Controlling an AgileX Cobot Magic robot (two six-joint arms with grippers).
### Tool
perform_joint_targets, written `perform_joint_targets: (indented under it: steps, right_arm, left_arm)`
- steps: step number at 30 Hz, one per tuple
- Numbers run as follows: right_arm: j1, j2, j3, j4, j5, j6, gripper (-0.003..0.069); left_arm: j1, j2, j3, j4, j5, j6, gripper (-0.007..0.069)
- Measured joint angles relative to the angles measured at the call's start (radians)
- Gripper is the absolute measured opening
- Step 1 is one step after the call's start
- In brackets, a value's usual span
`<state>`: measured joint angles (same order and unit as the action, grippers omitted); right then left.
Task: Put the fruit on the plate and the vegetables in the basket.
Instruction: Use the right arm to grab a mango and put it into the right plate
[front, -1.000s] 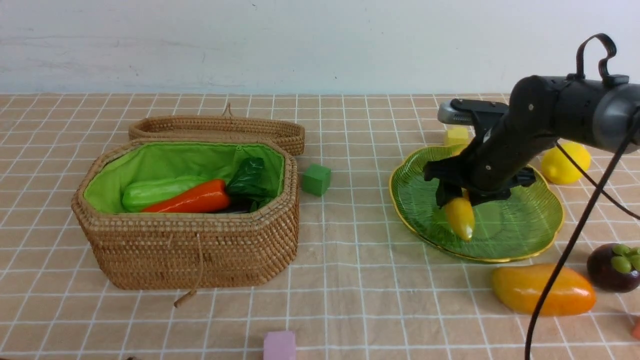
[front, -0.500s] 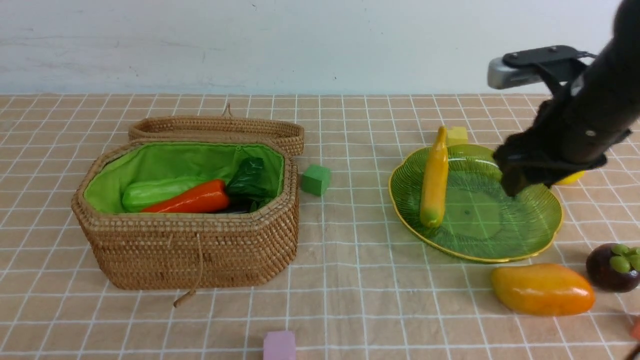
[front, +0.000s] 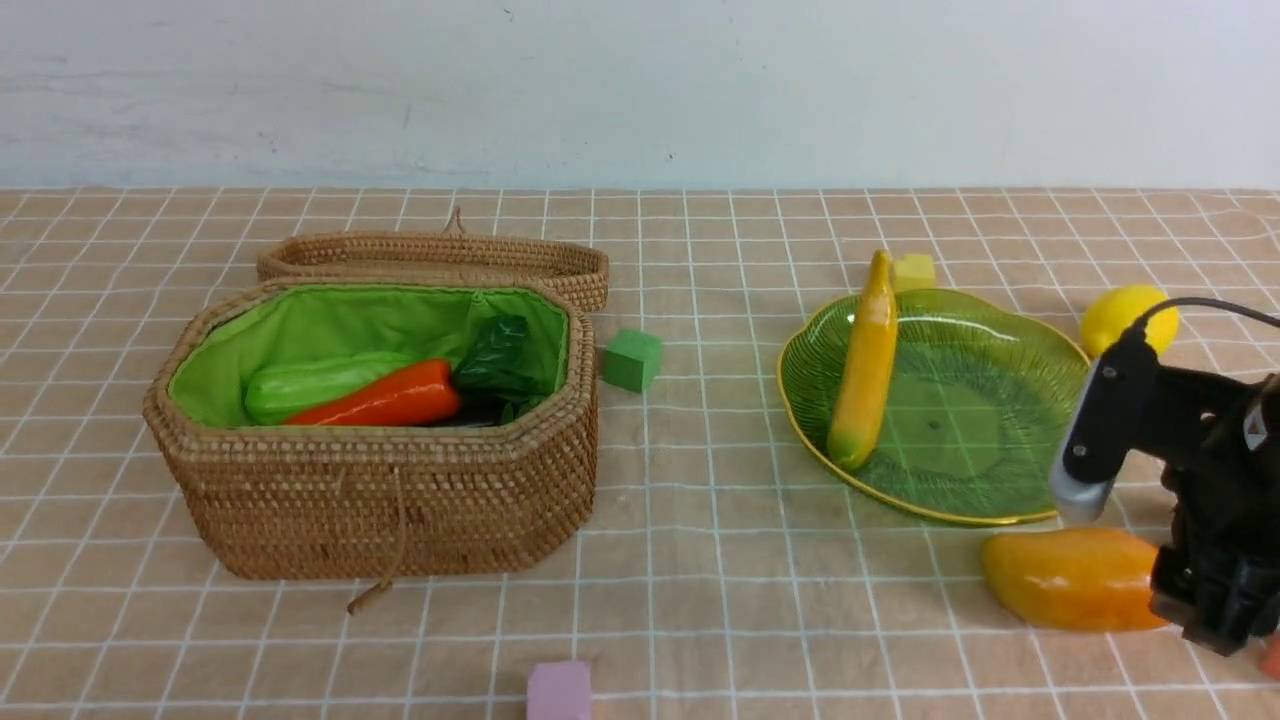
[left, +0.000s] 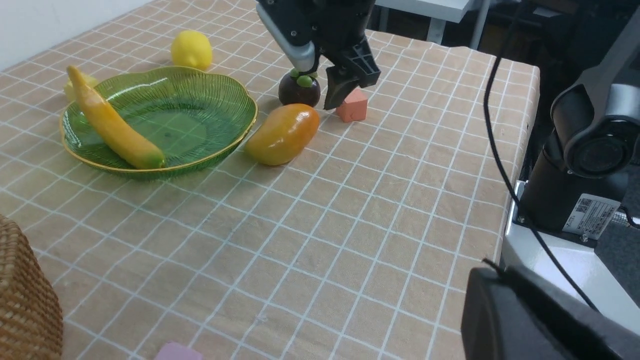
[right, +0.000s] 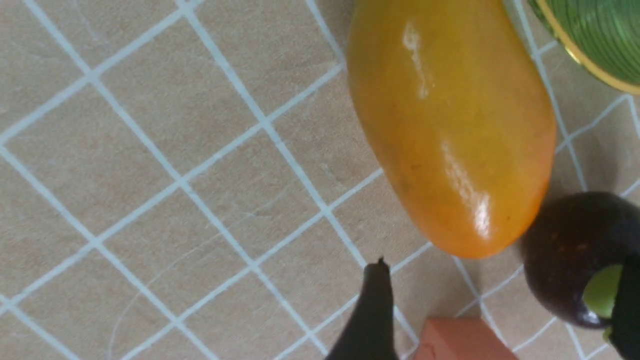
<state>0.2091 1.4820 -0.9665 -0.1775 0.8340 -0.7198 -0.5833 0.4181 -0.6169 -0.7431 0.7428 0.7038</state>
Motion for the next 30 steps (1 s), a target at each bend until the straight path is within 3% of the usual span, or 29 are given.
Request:
perform_joint_targets:
  steps: [4, 15, 21, 30]
  right_arm:
    - [0.000, 0.064, 0.000, -0.015, -0.054, -0.008, 0.0674]
    - [0.001, 0.223, 0.000, -0.044, -0.149, -0.008, 0.0641]
    - [0.019, 0.225, 0.000, 0.068, -0.076, -0.056, 0.0629]
    - [0.020, 0.231, 0.000, 0.157, -0.157, -0.044, 0.0620]
  left_arm:
    - [0.000, 0.000, 0.000, 0.000, 0.000, 0.001, 0.0002]
    - [0.000, 0.000, 0.000, 0.000, 0.015, 0.003, 0.0008]
    - [0.000, 0.000, 0.000, 0.001, 0.028, 0.003, 0.0007]
    - [0.000, 0.000, 0.000, 0.001, 0.032, 0.003, 0.0007]
